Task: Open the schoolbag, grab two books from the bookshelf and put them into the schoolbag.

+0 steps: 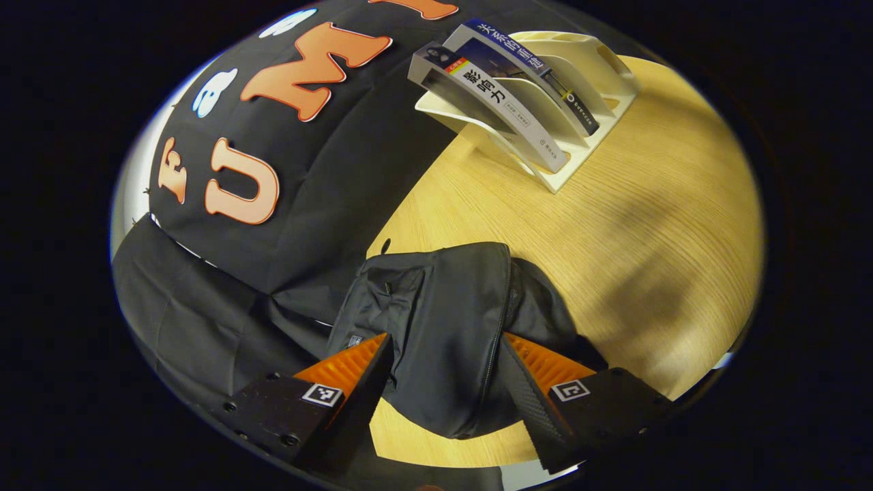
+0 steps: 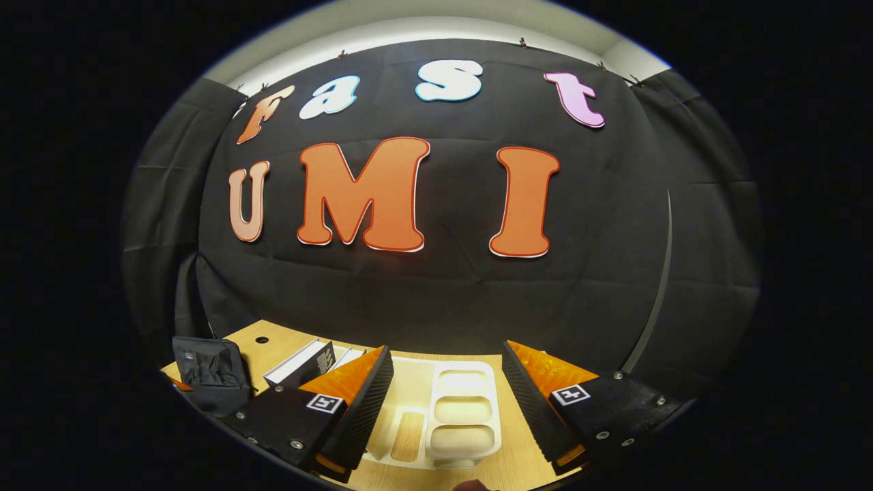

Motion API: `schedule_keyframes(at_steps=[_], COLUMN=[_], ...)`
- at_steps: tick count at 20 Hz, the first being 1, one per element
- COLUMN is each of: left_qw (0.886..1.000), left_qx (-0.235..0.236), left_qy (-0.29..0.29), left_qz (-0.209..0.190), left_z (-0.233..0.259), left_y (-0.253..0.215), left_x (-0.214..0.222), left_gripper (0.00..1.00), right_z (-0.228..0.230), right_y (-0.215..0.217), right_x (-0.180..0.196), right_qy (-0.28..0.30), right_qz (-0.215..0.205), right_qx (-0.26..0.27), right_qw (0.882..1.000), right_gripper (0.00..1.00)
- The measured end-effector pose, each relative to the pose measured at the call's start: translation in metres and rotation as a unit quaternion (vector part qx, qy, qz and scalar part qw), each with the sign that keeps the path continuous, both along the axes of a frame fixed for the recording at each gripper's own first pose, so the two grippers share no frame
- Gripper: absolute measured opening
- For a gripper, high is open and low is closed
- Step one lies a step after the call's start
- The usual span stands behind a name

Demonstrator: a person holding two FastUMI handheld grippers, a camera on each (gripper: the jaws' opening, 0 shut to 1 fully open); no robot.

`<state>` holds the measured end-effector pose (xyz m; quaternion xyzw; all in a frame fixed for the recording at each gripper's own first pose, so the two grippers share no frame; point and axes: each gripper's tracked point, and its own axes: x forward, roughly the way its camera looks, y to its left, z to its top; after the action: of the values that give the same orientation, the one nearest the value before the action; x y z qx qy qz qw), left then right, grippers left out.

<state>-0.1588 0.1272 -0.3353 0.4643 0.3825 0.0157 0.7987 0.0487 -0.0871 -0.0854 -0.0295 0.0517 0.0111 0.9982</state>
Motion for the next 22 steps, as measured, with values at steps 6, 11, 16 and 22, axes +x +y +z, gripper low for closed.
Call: schedule_keyframes(at_steps=[6,11,16,22], left_qw=[0.999,1.0,0.998,0.983], left_qx=[0.015,0.012,-0.029,-0.151], left_qy=[-0.022,0.003,0.048,0.102], left_qz=[0.019,0.009,0.005,0.01], left_z=[0.021,0.001,-0.008,0.021], left_y=[0.015,0.026,0.04,0.04], left_x=[0.019,0.046,0.068,0.085], left_gripper=[0.94,0.83,0.27,0.08], right_z=[-0.001,0.004,0.011,0.017], right_y=[0.003,0.008,0.02,0.07], right_x=[0.001,0.002,0.0,0.002], right_qy=[0.001,0.002,0.004,0.034], right_qz=[0.003,0.004,0.003,0.026], right_qx=[-0.002,-0.003,-0.005,-0.032], right_qw=[1.0,1.0,1.0,0.999], right_gripper=[0.95,0.95,0.95,0.95])
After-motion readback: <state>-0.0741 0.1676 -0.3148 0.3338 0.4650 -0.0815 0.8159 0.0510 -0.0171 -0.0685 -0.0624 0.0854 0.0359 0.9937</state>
